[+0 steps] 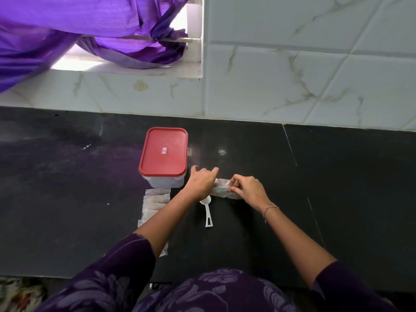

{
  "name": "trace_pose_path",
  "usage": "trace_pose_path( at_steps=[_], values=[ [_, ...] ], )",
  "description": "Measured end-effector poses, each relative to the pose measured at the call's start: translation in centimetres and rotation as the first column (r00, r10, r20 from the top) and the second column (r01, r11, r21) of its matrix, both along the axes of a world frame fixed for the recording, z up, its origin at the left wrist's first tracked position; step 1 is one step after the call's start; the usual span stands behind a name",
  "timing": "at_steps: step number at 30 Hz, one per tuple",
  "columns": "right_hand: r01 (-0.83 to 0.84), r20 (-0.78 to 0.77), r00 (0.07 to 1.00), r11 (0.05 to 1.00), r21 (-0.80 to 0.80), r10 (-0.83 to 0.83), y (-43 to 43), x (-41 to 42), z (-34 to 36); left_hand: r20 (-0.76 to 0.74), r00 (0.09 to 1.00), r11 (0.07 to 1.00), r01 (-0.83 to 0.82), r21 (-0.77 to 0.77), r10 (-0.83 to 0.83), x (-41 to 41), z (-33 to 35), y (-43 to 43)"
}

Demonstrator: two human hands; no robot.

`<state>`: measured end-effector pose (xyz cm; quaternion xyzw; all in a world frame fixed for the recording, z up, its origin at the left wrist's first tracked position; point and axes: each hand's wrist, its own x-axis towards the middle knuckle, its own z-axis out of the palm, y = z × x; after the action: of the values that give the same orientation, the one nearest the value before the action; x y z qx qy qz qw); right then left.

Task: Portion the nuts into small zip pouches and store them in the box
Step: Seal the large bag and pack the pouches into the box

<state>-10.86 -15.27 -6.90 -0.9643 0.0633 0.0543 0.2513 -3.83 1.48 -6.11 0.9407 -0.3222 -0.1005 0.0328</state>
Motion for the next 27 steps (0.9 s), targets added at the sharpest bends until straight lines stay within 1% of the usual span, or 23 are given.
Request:
trace_pose_path(
  at_steps=[2, 4, 6, 8, 10, 12, 13, 14, 16, 18, 20, 21, 24, 25, 27],
  values=[
    [0.047, -0.054, 0.998, 0.997, 0.054, -0.044, -0.1, 0.6, 0.0, 0.014, 1.0, 1.0, 0.0, 0.027, -0.001, 0.2, -0.1, -0.1],
    [0.056, -0.108, 0.993, 0.997, 0.049, -0.051, -0.2, 1.3, 0.1, 0.031, 0.999, 0.998, 0.006, 0.06, -0.008, 0.2, -0.3, -0.1],
    [0.031, -0.15, 0.988, 0.999, -0.025, -0.034, 0.0, 1.9, 0.1, 0.058, 0.998, 0.996, 0.013, 0.093, -0.019, 0.2, -0.6, -0.1],
    [0.01, -0.159, 0.987, 0.998, -0.067, -0.02, 0.3, 2.1, 0.1, 0.061, 0.998, 0.993, 0.016, 0.116, -0.023, 0.2, -0.8, -0.2],
    [-0.056, -0.128, 0.991, 0.982, -0.183, 0.033, 0.8, 2.1, 0.0, 0.013, 1.0, 0.992, 0.021, 0.122, -0.022, 0.4, -0.7, -0.4],
    [-0.144, -0.077, 0.989, 0.928, -0.343, 0.125, 1.2, 2.3, -0.1, -0.032, 0.999, 0.993, 0.02, 0.114, -0.016, 0.6, -0.6, -0.5],
    [-0.165, -0.045, 0.986, 0.905, -0.391, 0.16, 1.3, 2.5, -0.2, -0.038, 0.999, 0.995, 0.014, 0.102, -0.01, 0.7, -0.5, -0.5],
    [-0.175, -0.031, 0.984, 0.9, -0.4, 0.178, 1.4, 2.6, -0.3, -0.044, 0.999, 0.996, 0.003, 0.087, 0.001, 0.8, -0.6, -0.5],
    [-0.173, -0.039, 0.985, 0.937, -0.305, 0.169, 1.5, 2.9, -0.3, -0.059, 0.998, 0.999, -0.027, 0.031, 0.028, 1.0, -0.7, -0.2],
    [-0.134, -0.043, 0.991, 0.973, -0.19, 0.128, 1.5, 3.0, -0.5, -0.087, 0.995, 0.996, -0.055, -0.07, 0.049, 1.1, -0.7, -0.2],
    [-0.097, -0.059, 0.994, 0.985, -0.142, 0.089, 1.3, 3.4, -0.5, -0.109, 0.993, 0.987, -0.066, -0.144, 0.05, 1.3, -0.5, -0.3],
    [-0.094, -0.081, 0.993, 0.986, -0.14, 0.083, 1.2, 3.6, -0.5, -0.107, 0.993, 0.986, -0.059, -0.153, 0.043, 1.5, -0.5, -0.4],
    [-0.129, -0.181, 0.979, 0.978, -0.167, 0.098, 1.0, 4.3, -0.3, -0.036, 0.999, 0.988, -0.034, -0.148, 0.029, 1.9, -0.7, -0.8],
    [-0.108, -0.198, 0.977, 0.982, -0.155, 0.076, 0.9, 4.4, -0.2, -0.006, 1.0, 0.989, -0.027, -0.145, 0.027, 2.0, -0.8, -1.0],
    [0.002, -0.183, 0.983, 0.997, -0.08, -0.017, 0.7, 4.6, -0.2, 0.057, 0.998, 0.986, -0.029, -0.164, 0.038, 2.0, -0.8, -1.5]
  ],
)
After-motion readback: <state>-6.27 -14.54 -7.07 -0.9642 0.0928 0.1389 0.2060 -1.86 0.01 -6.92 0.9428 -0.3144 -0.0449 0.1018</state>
